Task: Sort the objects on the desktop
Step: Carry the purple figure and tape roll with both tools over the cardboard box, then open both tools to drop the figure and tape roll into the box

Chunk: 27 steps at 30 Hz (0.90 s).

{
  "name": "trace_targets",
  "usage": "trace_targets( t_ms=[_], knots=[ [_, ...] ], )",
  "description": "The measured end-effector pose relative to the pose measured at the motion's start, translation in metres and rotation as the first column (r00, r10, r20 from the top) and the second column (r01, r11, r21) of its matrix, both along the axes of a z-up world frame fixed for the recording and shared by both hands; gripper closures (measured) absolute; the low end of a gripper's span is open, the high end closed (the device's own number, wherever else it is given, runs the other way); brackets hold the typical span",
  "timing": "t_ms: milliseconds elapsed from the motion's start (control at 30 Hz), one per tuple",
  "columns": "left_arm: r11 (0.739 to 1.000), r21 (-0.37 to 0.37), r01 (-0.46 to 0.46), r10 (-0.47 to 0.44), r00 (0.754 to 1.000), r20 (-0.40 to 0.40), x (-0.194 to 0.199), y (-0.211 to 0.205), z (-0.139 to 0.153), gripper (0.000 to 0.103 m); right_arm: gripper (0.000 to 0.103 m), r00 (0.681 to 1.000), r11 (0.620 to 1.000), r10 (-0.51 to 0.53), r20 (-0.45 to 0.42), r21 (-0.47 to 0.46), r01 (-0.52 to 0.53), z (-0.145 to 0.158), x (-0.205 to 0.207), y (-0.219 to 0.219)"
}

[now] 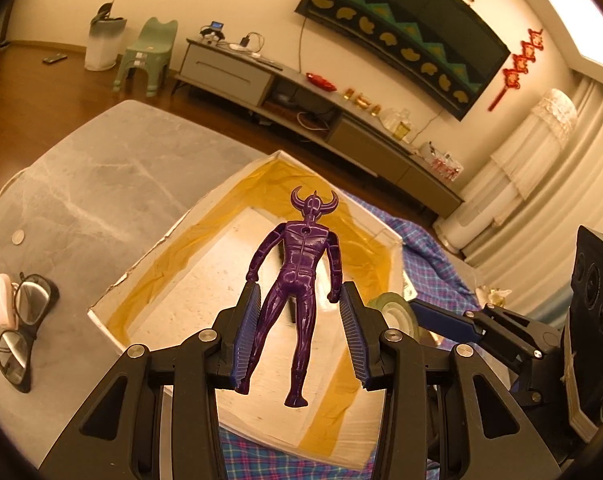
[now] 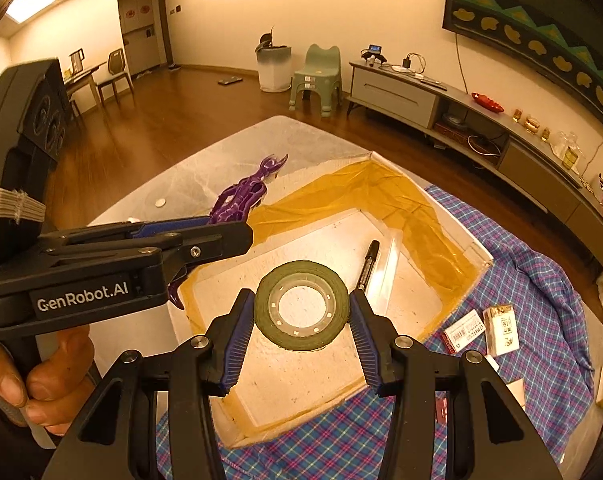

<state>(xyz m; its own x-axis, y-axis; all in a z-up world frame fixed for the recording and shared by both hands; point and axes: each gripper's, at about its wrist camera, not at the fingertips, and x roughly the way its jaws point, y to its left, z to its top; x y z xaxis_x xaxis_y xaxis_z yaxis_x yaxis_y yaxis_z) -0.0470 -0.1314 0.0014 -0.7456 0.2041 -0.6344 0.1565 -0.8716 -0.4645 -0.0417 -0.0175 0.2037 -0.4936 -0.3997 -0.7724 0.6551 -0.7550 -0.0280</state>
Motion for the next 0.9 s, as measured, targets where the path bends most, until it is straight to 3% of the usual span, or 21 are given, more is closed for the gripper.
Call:
trace_targets(
  t_ms=[433,900],
  knots=[
    [1.000,-0.012,-0.015,0.017,0.995,0.097,-0.020,-0.008,-0.026,0.061,0.054,0.998,0.995,0.033,0.051,0.091,-0.037,-0.036,-0.020,-0.016],
    [0.994,-0.108,0.005,0.018,0.977,0.212,-0.039,-0.001,-0.049,0.061,0.054,0.983,0.970,0.075,0.168,0.217,-0.111,-0.082,-0.037,-0.025]
  ],
)
